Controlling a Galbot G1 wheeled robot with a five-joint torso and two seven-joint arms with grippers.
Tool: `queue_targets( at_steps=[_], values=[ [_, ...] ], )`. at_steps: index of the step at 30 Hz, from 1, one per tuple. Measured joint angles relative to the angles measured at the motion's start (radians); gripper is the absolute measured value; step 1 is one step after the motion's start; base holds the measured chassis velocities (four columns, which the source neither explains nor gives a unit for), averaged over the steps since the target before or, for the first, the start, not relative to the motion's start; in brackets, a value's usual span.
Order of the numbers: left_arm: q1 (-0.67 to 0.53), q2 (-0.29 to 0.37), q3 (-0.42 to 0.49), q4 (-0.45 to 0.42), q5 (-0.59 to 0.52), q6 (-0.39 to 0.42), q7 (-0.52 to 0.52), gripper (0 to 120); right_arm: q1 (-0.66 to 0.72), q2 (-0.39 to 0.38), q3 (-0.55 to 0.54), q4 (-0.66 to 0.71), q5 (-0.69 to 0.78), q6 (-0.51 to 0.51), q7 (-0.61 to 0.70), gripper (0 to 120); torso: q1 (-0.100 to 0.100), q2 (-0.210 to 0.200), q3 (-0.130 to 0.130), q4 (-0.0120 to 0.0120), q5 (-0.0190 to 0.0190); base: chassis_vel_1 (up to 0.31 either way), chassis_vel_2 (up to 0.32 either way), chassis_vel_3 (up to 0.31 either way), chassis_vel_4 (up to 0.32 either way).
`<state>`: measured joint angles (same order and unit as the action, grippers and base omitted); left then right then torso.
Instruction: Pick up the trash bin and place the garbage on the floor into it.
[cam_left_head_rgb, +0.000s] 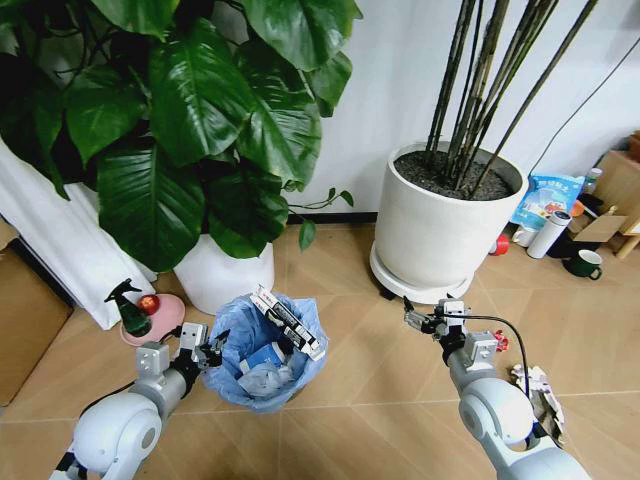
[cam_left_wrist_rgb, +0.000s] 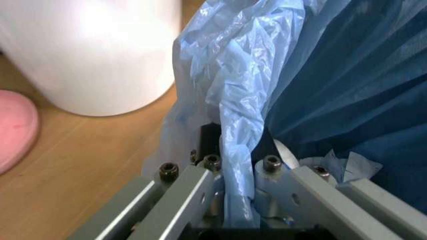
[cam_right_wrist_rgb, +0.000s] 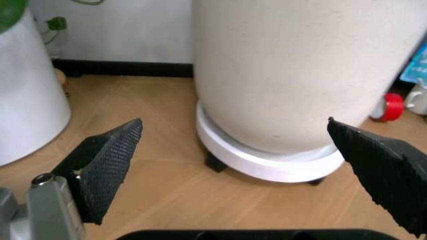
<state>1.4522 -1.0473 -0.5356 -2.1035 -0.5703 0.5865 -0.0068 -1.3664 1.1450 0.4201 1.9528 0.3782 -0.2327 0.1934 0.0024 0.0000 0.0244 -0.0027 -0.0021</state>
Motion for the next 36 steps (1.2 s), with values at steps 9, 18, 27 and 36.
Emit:
queue_targets(
  at_steps=[9,18,27,36],
  values=[
    [0.002,-0.003,0.001,-0.005,0.003,-0.001,-0.001,0,-0.004,0.000,0.005,-0.008,-0.008,0.007,-0.010,100,0.000,0.000,0.000,0.0002,0.0004,-0.152,-0.156,0.153,0.154],
    [0.009,-0.008,0.001,-0.010,0.009,-0.002,-0.001,0,-0.008,0.007,0.010,-0.016,-0.015,0.011,-0.013,100,0.000,0.000,0.000,0.0001,0.0000,-0.158,-0.153,0.160,0.160],
    [0.010,-0.011,0.003,-0.014,0.012,-0.003,0.000,0,-0.013,0.009,0.016,-0.026,-0.021,0.014,-0.016,100,0.000,0.000,0.000,-0.0001,0.0004,-0.167,-0.165,0.162,0.168],
    [0.010,-0.012,0.003,-0.016,0.015,-0.004,0.002,0,-0.030,0.032,0.017,-0.067,-0.087,0.023,-0.009,100,0.000,0.000,0.000,0.0000,0.0006,-0.124,-0.131,0.137,0.148]
  ],
)
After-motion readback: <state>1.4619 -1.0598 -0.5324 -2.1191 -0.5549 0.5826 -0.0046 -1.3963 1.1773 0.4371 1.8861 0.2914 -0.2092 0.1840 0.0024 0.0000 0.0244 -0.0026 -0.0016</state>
